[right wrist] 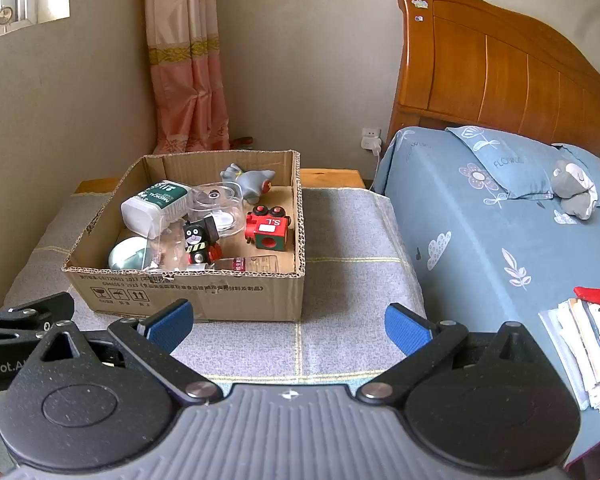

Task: Organize rigid objects

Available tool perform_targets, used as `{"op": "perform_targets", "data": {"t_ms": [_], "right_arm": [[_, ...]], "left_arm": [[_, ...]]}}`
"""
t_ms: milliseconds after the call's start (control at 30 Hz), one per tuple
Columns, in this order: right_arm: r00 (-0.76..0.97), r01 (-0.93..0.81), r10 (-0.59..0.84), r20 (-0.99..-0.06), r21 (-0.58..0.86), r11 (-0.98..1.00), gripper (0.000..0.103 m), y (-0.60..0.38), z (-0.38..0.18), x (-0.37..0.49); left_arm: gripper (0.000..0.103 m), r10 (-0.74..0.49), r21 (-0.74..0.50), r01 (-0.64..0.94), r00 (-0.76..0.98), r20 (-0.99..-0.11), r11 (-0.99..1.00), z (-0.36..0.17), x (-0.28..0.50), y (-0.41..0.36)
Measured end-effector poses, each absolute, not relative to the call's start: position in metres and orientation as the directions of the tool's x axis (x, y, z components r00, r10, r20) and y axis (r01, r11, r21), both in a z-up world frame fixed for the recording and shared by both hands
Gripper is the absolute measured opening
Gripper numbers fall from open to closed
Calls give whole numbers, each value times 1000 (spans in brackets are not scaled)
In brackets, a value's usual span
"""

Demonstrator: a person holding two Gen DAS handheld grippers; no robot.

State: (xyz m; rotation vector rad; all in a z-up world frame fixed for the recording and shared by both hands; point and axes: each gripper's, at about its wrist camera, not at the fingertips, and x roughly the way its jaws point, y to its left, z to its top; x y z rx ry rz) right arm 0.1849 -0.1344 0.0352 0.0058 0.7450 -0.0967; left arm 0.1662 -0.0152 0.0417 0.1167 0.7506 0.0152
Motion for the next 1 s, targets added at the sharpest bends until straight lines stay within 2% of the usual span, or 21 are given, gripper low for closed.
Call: {"op": "perform_targets", "data": {"t_ms": [1000], "right_arm": [[739,89,-87,-668,-32,996,103,-135,39,180]], "left_arm": [[102,61,113,22,733,-678,993,44,163,-17]]}}
